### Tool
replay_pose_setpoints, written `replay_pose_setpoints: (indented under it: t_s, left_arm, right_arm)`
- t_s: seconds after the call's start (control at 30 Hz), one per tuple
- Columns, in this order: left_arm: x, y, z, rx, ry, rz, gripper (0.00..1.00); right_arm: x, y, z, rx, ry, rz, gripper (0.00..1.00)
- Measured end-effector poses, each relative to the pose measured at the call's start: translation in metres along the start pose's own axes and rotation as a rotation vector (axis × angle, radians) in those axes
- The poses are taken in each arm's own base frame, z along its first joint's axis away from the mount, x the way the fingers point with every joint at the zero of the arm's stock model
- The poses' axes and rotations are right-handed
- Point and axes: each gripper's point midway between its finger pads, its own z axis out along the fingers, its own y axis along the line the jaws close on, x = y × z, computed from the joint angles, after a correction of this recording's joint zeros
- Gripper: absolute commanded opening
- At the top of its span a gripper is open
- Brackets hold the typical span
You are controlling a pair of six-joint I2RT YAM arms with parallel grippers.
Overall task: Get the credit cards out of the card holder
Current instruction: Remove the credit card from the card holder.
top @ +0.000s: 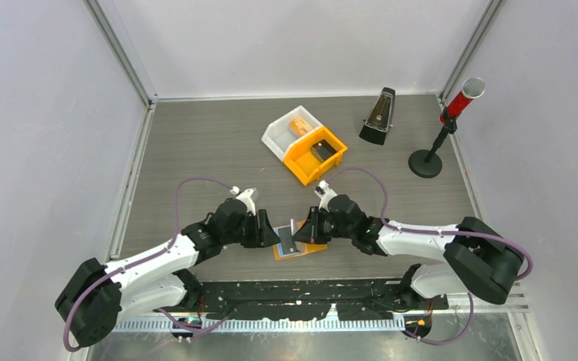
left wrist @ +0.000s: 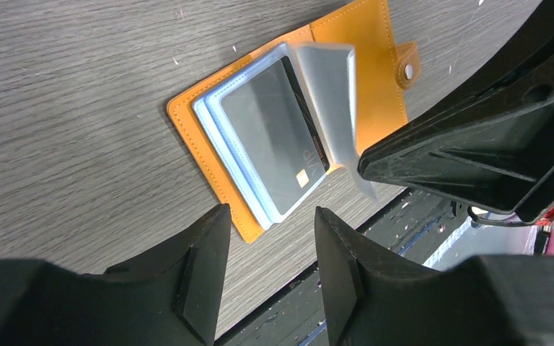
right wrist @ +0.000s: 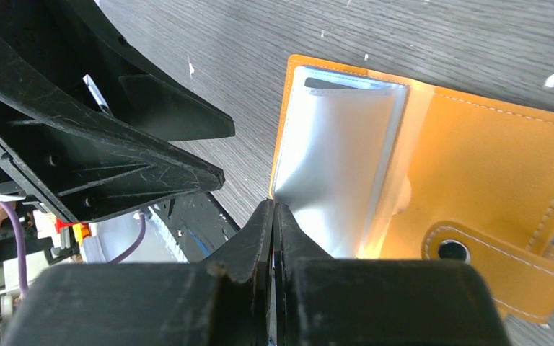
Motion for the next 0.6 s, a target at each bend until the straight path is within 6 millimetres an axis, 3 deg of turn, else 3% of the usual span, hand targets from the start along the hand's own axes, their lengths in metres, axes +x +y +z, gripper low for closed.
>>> replay_pose_setpoints:
  t_s: [0.13, 0.33, 0.47, 0.6]
  left_arm:
    - [0.001, 0.001, 0.000, -0.004, 0.005, -0.001, 0.47]
    - [0.001, 0.001, 0.002, -0.012, 0.015, -0.003, 0.46]
    - [0.003, 0.001, 0.004, -0.014, 0.028, -0.006, 0.45]
    - [0.006, 0.000, 0.008, -0.008, 0.056, -0.018, 0.43]
  right_arm:
    - [-0.004, -0.006, -0.010, 0.051, -0.026, -0.017, 0.08]
    - [-0.011, -0.029, -0.034, 0.198, -0.087, -0.042, 0.28]
    - [-0.013, -0.047, -0.054, 0.326, -0.107, -0.056, 0.32]
    - [-0.026, -0.037, -0.071, 0.347, -0.143, -0.088, 0.30]
